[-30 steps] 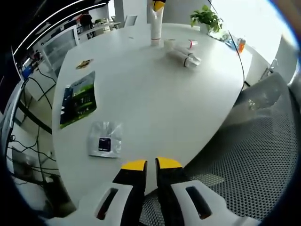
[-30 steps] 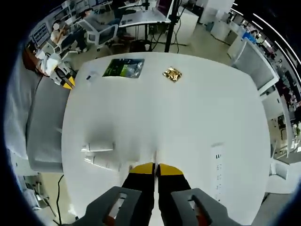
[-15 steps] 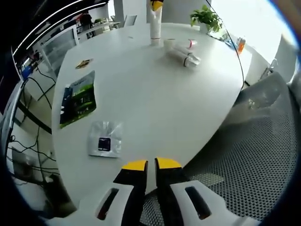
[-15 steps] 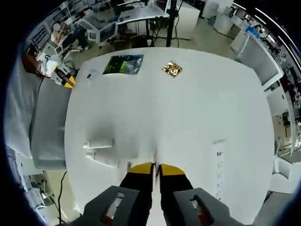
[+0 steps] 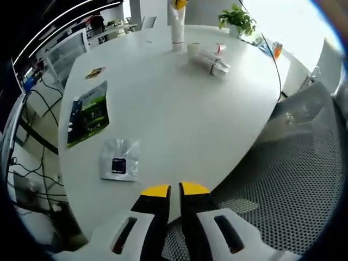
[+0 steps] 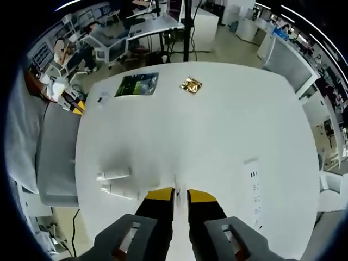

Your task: Arrange the skincare products in the storage area until every visible bottle or jar stands upright without overlapping.

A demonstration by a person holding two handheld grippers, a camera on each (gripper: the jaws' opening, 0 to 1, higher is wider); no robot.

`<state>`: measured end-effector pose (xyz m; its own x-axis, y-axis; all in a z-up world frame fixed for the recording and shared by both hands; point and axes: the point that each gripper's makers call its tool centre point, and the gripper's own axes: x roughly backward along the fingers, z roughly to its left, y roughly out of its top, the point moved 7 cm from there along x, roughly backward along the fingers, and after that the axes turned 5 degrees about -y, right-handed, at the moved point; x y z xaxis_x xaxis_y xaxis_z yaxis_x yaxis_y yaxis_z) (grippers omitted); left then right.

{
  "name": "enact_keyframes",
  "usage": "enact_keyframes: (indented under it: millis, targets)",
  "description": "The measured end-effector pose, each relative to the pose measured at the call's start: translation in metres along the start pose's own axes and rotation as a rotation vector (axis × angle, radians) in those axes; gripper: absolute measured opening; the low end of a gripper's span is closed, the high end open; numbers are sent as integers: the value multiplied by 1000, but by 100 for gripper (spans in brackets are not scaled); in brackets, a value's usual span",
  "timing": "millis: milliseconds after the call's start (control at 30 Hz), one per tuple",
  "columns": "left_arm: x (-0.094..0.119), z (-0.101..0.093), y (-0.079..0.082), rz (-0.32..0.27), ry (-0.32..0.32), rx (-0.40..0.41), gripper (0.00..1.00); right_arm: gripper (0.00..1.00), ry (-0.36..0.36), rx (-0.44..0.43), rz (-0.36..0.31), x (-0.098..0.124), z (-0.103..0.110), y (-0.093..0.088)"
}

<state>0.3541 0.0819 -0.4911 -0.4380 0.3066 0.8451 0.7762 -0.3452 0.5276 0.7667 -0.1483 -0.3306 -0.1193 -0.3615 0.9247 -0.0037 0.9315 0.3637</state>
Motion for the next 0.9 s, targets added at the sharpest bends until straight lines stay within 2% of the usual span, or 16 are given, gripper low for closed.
enact_keyframes:
  millis: [100,267,333,400,433,533,600,700,767,833,900]
  targets:
    - [0,0,0,1,1,2,3,22,-31,-45,-8,4,-4,-10]
    - [0,0,0,3,2,1,3,30,-45,-114,12,9,-9,-40]
    - [0,0,0,5,1,0,3,37,-33,-178,-5,8,-4,-51]
    - [0,-1,-1,8,0,-2,3,46,9,-244,-2,4,6,-64]
    - [-1,-1,-1,8,-1,-2,3,49,1,-233,13,0,9,-73]
    - [-1,-2,-1,13,-4,-7,3,48,13,-226,85,-12,24,-99]
    - [-2,-2,-2,16,-6,-7,3,51,20,-244,94,-19,31,-106]
    - [-2,-2,-3,25,-8,-10,3,61,62,-323,116,-35,54,-125]
    - [-3,-2,-3,30,-9,-10,3,63,56,-307,158,-46,64,-138]
    - [-3,-2,-4,38,-13,-12,3,62,66,-262,221,-50,72,-149]
    - [-4,-3,-5,46,-16,-15,2,62,57,-206,253,-56,78,-157]
